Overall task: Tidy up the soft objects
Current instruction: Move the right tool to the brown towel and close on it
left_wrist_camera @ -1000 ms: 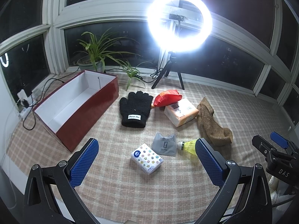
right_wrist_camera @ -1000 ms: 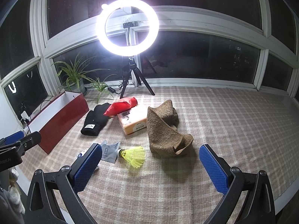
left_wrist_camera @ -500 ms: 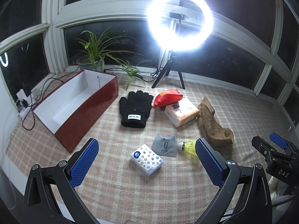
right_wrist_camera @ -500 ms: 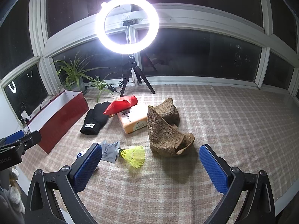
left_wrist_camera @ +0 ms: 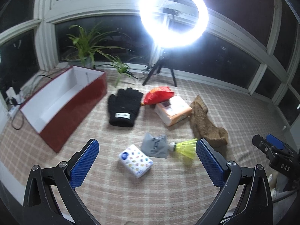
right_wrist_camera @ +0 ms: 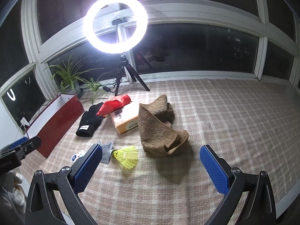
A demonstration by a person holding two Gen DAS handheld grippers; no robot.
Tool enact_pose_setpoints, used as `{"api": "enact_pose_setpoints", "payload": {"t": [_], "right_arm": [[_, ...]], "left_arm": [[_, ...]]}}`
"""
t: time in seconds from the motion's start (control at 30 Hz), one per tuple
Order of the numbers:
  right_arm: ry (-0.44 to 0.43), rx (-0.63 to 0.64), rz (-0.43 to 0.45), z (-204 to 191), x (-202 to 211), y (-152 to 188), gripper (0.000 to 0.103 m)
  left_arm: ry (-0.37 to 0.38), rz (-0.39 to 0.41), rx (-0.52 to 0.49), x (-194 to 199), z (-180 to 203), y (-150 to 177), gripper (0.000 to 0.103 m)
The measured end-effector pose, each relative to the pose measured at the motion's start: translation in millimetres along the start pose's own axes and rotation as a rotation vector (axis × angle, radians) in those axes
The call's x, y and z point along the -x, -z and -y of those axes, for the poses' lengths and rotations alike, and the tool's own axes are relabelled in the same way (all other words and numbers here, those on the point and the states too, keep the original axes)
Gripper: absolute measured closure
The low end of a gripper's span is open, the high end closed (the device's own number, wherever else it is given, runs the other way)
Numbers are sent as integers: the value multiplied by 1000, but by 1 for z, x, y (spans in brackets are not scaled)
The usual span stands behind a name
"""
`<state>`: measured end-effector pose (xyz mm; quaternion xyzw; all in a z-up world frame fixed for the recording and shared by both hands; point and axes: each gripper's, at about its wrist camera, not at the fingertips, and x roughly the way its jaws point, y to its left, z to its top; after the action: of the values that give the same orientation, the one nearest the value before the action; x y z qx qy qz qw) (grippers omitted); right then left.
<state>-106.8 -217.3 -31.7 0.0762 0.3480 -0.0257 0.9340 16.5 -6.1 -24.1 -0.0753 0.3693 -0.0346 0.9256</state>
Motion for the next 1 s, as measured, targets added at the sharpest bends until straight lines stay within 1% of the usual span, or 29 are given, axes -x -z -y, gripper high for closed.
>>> {"api": "enact_pose_setpoints", "payload": {"t": [0.17,0.27,0.37,0.5,0.7,0.77,0.87,1.0], "right_arm": [[-15,-35,-20,24,-7,0,0],[-21,-61,-41,38,-18,-4,0],[-29,-80,-68,61,-40,-13,0],[-39,-75,-98,74,-62,-14,0],[-95,-76,-145,78,-92,-11,0],[-99,-64,-155,76,-100,-10,0],[-107,-50,-171,72,-114,-6,0],[-110,-37,-193,67,-132,-3,0]], "left_arm": [[52,-34,-15,-20,14,0,1],[65,-48,-27,-32,25,-4,1],[74,-56,-33,-44,35,-11,1],[99,-74,-36,-64,48,-23,1],[133,-123,-46,-103,71,-38,1],[149,-139,-42,-117,78,-42,1],[152,-162,-41,-138,90,-47,1],[151,-213,-37,-169,103,-53,1]]}}
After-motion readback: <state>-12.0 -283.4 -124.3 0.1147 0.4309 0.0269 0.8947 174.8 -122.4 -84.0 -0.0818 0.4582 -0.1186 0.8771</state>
